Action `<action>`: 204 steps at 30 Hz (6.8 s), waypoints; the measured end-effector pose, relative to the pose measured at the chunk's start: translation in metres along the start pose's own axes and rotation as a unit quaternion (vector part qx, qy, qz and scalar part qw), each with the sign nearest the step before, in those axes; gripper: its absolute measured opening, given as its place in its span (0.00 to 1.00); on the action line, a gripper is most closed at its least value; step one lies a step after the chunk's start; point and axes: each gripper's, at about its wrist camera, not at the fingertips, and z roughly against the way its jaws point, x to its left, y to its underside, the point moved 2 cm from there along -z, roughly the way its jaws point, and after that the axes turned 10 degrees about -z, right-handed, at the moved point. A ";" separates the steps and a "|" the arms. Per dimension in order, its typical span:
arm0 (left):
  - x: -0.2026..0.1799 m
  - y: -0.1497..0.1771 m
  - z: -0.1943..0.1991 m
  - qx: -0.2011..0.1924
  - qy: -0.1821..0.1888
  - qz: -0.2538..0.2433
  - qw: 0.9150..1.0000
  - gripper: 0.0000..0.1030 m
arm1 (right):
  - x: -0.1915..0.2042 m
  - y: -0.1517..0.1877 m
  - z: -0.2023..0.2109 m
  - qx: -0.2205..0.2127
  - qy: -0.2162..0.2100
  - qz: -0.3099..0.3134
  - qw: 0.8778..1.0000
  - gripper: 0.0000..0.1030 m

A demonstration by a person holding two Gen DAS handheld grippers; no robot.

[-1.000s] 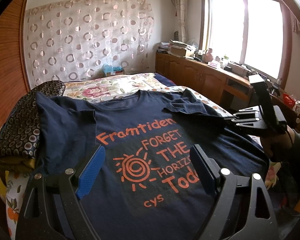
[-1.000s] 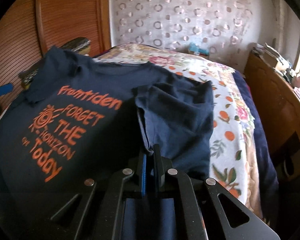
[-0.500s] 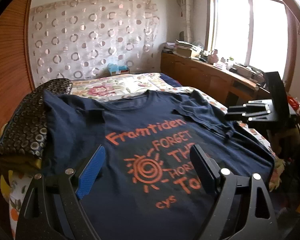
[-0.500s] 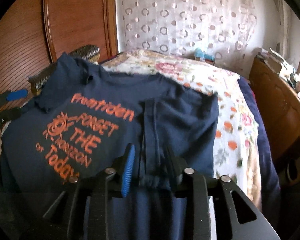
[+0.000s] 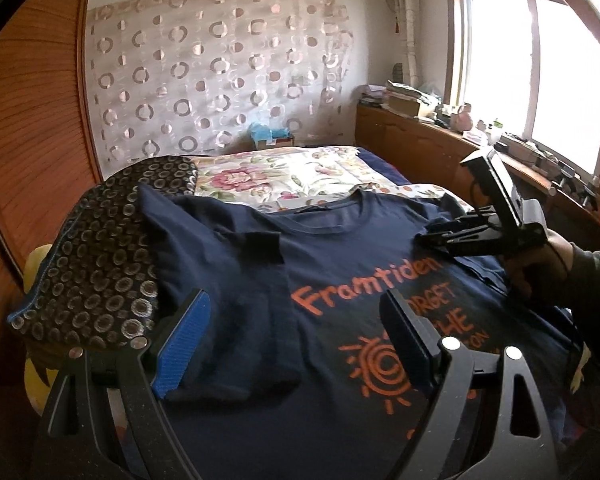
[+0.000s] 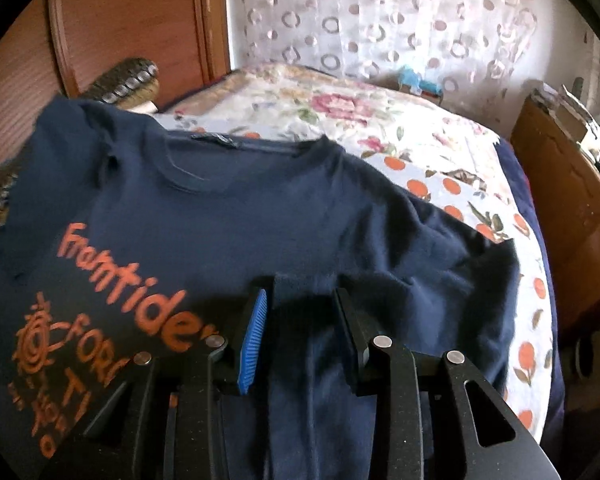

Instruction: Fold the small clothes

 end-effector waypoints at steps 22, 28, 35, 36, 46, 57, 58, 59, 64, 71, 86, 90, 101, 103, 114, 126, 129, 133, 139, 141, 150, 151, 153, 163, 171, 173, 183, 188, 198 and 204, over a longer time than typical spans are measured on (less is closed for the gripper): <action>0.072 -0.037 -0.040 0.027 -0.045 0.012 0.999 0.85 | -0.061 -0.024 0.022 -0.048 -0.020 0.000 0.999 0.52; 0.096 -0.041 -0.050 0.040 -0.063 0.014 0.997 0.85 | -0.105 -0.023 -0.006 -0.028 0.022 -0.035 0.999 0.52; 0.113 -0.044 -0.071 0.064 -0.049 0.023 0.996 0.67 | -0.110 -0.030 -0.031 -0.022 0.022 -0.058 0.998 0.52; 0.115 -0.045 -0.074 0.068 -0.047 0.025 0.996 0.66 | -0.111 -0.030 -0.032 -0.022 0.018 -0.062 0.998 0.52; 0.129 -0.054 -0.099 0.093 -0.038 0.042 0.994 0.57 | -0.117 -0.029 -0.030 -0.022 0.016 -0.064 0.998 0.56; 0.107 -0.061 -0.090 0.067 0.023 0.038 0.997 0.06 | -0.120 -0.027 -0.029 -0.023 0.017 -0.065 0.998 0.58; 0.099 -0.062 -0.085 0.062 0.026 0.031 0.997 0.06 | -0.120 -0.027 -0.029 -0.023 0.016 -0.065 0.998 0.58; 0.094 -0.063 -0.081 0.059 0.029 0.026 0.997 0.06 | -0.119 -0.027 -0.029 -0.023 0.017 -0.064 0.998 0.58; 0.070 -0.062 -0.068 0.044 0.055 0.017 0.997 0.05 | -0.120 -0.026 -0.029 -0.023 0.017 -0.064 0.998 0.59; 0.055 -0.050 -0.061 0.045 0.064 0.011 0.997 0.05 | -0.121 -0.027 -0.030 -0.021 0.015 -0.065 0.998 0.64; 0.037 -0.037 -0.013 0.018 0.056 0.001 0.998 0.05 | -0.094 -0.018 0.008 -0.059 -0.009 -0.032 0.998 0.07; 0.035 -0.036 0.008 0.003 0.050 -0.003 0.999 0.05 | -0.084 -0.008 0.050 -0.106 -0.011 -0.028 0.994 0.07; 0.049 -0.010 0.068 -0.028 0.015 0.009 0.999 0.05 | -0.077 0.069 0.144 -0.177 -0.020 -0.020 0.984 0.06; 0.052 -0.002 0.079 -0.031 0.009 0.011 0.999 0.05 | -0.080 0.093 0.156 -0.178 -0.018 -0.022 0.984 0.06; 0.060 0.036 0.135 -0.043 -0.008 0.030 0.999 0.05 | -0.081 0.180 0.201 -0.163 -0.031 -0.076 0.983 0.06; 0.055 0.071 0.140 -0.007 -0.018 0.038 0.999 0.10 | -0.076 0.200 0.229 -0.121 -0.024 -0.087 0.989 0.06; 0.063 0.082 0.123 0.015 -0.029 0.047 0.998 0.22 | -0.077 0.204 0.227 -0.102 -0.001 -0.094 0.990 0.06; 0.073 0.084 0.117 0.013 -0.032 0.056 0.998 0.52 | -0.079 0.199 0.236 -0.106 0.015 -0.091 0.990 0.17; 0.082 0.078 0.098 0.021 -0.042 0.053 0.998 0.70 | -0.079 0.177 0.231 -0.126 0.031 -0.074 0.989 0.49; 0.087 0.077 0.087 0.030 -0.046 0.048 0.997 0.70 | -0.080 0.168 0.216 -0.121 0.031 -0.071 0.990 0.50; 0.104 0.088 0.030 0.096 -0.032 0.034 0.994 0.70 | -0.087 0.151 0.154 -0.070 0.025 -0.073 0.995 0.50; 0.106 0.091 0.025 0.105 -0.025 0.035 0.994 0.70 | -0.088 0.149 0.151 -0.066 0.025 -0.074 0.995 0.50; 0.108 0.096 0.017 0.121 -0.017 0.037 0.992 0.70 | -0.089 0.147 0.147 -0.057 0.026 -0.076 0.995 0.50; 0.101 0.110 0.009 0.150 0.006 0.041 0.988 0.70 | -0.100 0.139 0.121 -0.035 0.027 -0.085 0.995 0.61; 0.093 0.113 0.007 0.154 0.019 0.030 0.987 0.64 | -0.101 0.138 0.117 -0.033 0.030 -0.092 0.995 0.66; 0.087 0.110 0.010 0.152 0.042 0.027 0.987 0.36 | -0.099 0.139 0.116 -0.033 0.027 -0.089 0.995 0.62; 0.058 0.068 0.076 0.057 0.023 0.030 0.998 0.13 | -0.071 0.145 0.162 -0.063 -0.041 -0.067 0.995 0.10; 0.047 0.029 0.129 -0.009 0.015 0.017 1.000 0.12 | -0.063 0.143 0.242 -0.144 -0.063 -0.076 0.985 0.10; 0.040 -0.056 0.216 -0.143 0.012 -0.019 0.989 0.12 | -0.024 0.124 0.371 -0.285 -0.053 -0.013 0.957 0.09; 0.052 -0.103 0.256 -0.211 -0.013 -0.039 0.977 0.12 | -0.012 0.096 0.452 -0.340 -0.031 0.022 0.940 0.09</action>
